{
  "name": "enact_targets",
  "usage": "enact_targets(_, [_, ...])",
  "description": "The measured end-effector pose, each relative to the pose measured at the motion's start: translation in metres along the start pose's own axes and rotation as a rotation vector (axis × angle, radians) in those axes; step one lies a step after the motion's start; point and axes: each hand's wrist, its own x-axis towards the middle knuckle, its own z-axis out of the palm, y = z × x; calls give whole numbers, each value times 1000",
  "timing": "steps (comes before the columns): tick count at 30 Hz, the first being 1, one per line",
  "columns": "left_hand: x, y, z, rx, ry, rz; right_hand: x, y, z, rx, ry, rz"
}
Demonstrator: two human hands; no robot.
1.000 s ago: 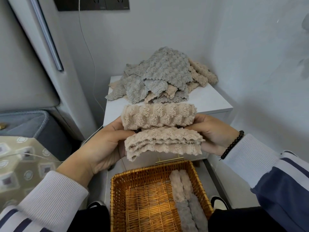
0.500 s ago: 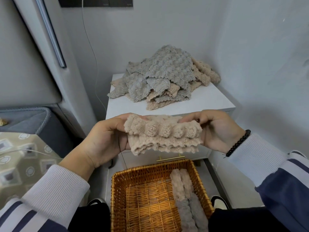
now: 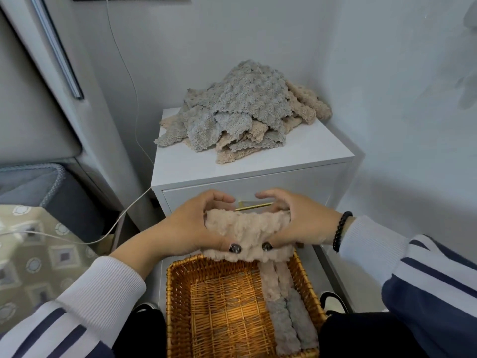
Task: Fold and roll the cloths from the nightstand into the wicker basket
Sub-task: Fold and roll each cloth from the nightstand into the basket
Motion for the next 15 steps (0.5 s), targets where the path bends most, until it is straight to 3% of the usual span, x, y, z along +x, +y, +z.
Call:
enact_targets(3, [5,-8,13,295,-186,-68,0,6,17,-365,-148,-16])
enact_targets(6, [13,-17,33,524,-321,-97,7,21,41,-489,-249,5])
enact_targets(10, [29,-38,51,561,-316,-157,19,46,65,-457,-252,86])
enact_targets(15, [49,-93,67,386,-204,-250,29,89,96,-391,-169,254])
